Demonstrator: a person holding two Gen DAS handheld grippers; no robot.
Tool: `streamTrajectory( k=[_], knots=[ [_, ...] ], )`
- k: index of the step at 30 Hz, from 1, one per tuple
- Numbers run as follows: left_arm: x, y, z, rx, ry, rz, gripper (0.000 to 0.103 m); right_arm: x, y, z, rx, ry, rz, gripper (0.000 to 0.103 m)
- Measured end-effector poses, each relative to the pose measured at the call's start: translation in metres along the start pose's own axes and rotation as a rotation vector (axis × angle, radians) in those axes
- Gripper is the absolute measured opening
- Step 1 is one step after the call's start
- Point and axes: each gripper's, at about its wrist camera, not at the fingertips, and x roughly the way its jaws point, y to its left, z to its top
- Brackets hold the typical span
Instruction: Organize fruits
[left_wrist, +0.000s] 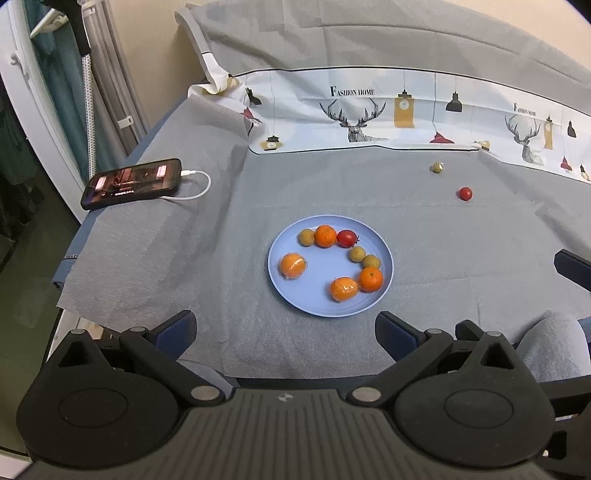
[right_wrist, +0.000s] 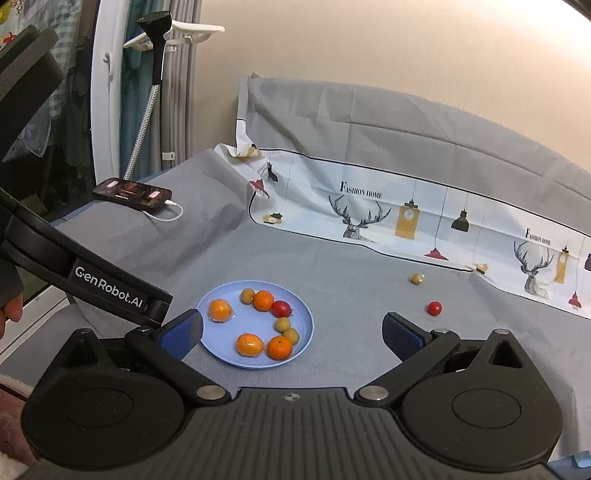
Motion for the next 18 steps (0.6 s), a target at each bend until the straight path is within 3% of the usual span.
streamTrajectory(
  k=[18],
  knots=[
    [-0.0022,0.0074,-0.0027,-0.008,0.001,-0.006,0.103,-0.0048,0.0075,0.0021,-0.02,-0.006,-0.001,0.102]
  ],
)
